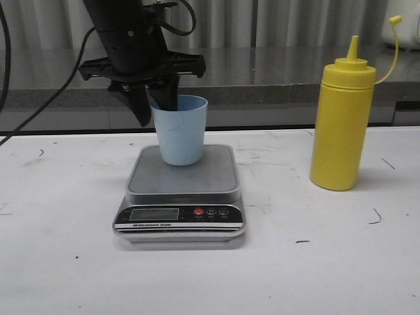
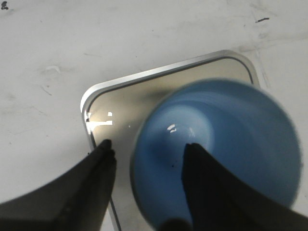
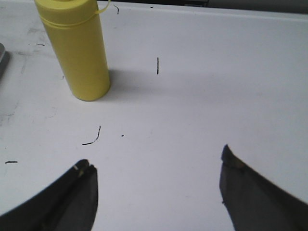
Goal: Pour seasoning into cup on scale with both arms
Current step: 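Lift the cup with the left gripper and lower it onto the scale, then open the left gripper and withdraw it from the cup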
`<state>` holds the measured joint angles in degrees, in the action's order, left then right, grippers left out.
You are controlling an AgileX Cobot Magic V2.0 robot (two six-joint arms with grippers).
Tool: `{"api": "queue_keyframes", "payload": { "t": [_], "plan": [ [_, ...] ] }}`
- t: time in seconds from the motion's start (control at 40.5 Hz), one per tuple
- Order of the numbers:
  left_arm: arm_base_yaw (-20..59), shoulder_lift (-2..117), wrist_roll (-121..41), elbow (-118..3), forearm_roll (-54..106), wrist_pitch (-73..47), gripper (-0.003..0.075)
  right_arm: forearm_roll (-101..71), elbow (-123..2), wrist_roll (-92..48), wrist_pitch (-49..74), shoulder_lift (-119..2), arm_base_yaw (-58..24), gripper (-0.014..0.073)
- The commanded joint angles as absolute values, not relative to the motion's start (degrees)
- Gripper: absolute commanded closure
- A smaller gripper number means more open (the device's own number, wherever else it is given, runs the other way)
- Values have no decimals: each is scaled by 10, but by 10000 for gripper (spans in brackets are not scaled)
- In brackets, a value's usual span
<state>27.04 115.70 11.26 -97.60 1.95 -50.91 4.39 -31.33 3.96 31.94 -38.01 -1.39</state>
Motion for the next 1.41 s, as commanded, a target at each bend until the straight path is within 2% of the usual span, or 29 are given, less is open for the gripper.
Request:
{"api": "queue_keyframes", "payload": {
  "t": [0.0,0.296,0.568,0.84,1.112,1.383],
  "plan": [
    [275,1111,113,-993,28,-483,290,51,-333,36,283,-383,-14,44],
    [275,975,77,-961,20,-489,300,51,-333,36,283,-383,-14,44],
    [273,780,77,-784,-32,-422,299,51,-333,36,283,-383,-14,44],
    [273,619,77,-643,-60,-406,299,51,-333,36,283,-383,-14,44],
    [273,500,77,-544,-48,-416,300,51,-333,36,283,-383,-14,44],
    [273,448,77,-510,-48,-408,300,51,-333,36,283,-383,-14,44]
  ]
}}
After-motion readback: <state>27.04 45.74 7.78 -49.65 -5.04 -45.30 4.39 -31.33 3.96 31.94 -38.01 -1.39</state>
